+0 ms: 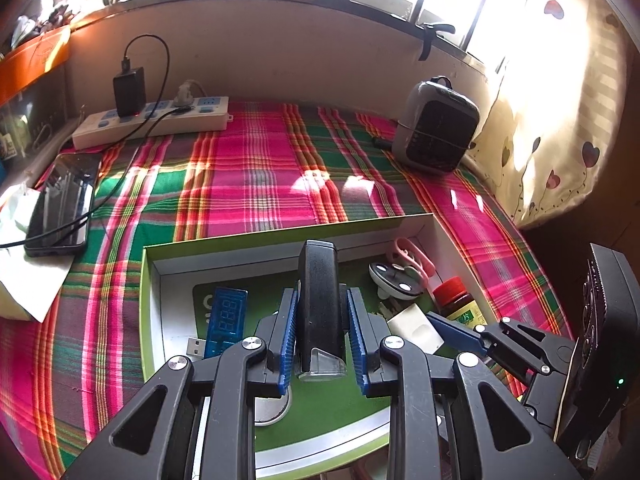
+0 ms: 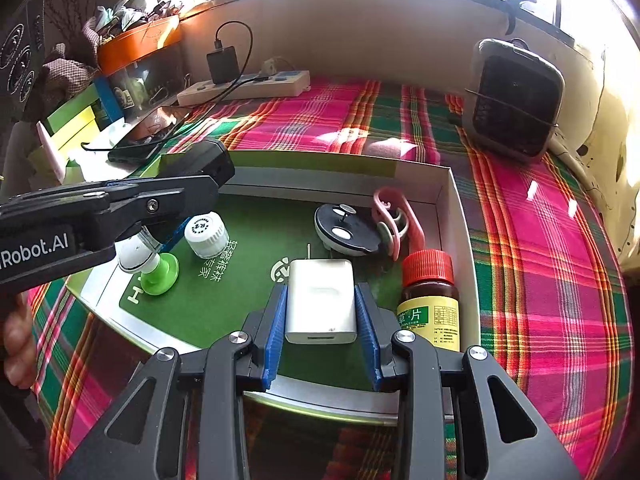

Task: Organize rigid objects
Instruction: 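Lower the black gadget into the box with the left tool while the right tool lowers the charger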

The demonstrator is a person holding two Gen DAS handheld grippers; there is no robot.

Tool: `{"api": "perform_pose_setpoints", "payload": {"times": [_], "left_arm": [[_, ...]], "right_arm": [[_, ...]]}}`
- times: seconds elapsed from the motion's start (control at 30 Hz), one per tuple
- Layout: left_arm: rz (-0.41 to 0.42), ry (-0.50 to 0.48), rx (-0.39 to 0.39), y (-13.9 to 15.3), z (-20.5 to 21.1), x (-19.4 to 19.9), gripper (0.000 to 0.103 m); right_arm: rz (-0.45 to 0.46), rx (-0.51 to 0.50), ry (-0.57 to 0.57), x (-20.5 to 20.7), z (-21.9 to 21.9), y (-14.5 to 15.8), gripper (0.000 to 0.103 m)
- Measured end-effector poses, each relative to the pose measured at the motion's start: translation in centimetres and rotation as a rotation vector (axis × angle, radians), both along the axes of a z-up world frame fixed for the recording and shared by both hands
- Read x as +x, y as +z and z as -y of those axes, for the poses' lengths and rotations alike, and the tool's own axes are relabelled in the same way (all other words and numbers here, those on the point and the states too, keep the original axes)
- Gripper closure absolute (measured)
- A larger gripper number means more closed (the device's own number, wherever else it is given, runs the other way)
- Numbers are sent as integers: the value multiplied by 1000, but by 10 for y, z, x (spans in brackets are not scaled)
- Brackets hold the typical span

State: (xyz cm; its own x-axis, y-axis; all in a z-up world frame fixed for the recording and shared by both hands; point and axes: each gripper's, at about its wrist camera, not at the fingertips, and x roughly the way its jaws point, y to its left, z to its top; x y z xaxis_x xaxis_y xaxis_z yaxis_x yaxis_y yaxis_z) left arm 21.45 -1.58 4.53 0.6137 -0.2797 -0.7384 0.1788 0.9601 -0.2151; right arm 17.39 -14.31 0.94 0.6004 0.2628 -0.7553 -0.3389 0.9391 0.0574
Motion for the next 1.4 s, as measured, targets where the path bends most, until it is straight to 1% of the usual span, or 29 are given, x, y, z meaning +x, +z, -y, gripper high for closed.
{"api": "perform_pose_setpoints", "payload": {"times": [0.2, 0.47, 0.77, 1.4], "left_arm": [[-13, -10, 13, -6, 11, 7, 80], [-37, -31, 38, -15, 26, 16, 80], [-69, -34, 46, -28, 32, 27, 80], [-83, -37, 27, -31, 32, 30, 79]], "right_arm": [[-2, 29, -3, -1, 4, 0, 68], [-8, 40, 2, -3, 6, -1, 68], [-12, 41, -2, -3, 6, 0, 68], [-12, 42, -3, -2, 6, -1, 68]]}}
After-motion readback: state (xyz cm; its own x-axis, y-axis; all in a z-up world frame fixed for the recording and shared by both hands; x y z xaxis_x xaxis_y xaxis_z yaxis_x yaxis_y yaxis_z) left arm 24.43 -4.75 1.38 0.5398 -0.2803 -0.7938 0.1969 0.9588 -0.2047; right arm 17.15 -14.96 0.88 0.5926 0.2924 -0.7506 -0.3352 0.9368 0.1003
